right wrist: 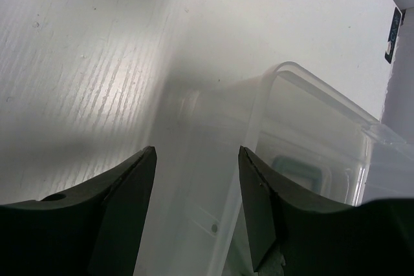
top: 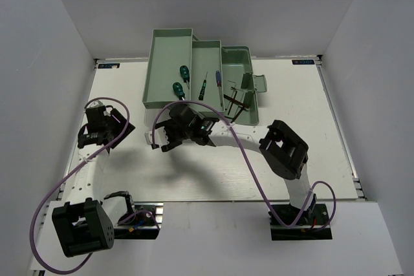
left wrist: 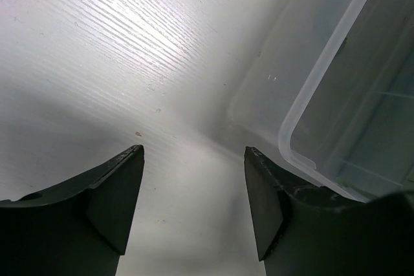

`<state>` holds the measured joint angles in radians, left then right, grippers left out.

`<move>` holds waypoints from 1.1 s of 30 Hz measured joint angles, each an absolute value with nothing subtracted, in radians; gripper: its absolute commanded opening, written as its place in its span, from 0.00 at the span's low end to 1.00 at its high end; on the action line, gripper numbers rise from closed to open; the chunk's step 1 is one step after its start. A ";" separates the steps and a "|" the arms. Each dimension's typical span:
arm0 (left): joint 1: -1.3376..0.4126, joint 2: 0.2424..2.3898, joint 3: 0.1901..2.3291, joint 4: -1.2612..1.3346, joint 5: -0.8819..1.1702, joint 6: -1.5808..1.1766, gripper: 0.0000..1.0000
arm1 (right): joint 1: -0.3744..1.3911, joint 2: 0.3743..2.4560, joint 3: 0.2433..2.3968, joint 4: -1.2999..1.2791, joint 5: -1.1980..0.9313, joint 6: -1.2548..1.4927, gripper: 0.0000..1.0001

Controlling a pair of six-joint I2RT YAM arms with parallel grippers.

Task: Sort the tools into containers

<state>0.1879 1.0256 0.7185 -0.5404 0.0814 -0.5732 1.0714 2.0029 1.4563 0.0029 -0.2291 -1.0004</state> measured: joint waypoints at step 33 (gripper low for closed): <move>0.220 1.092 0.659 -0.498 0.121 -0.685 0.82 | 1.041 2.112 1.614 -0.076 -0.145 -0.877 0.00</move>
<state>0.2195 1.0920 0.6590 -0.4984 0.1211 -0.6849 1.0412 2.1117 1.6142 -0.0761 -0.1448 -0.8768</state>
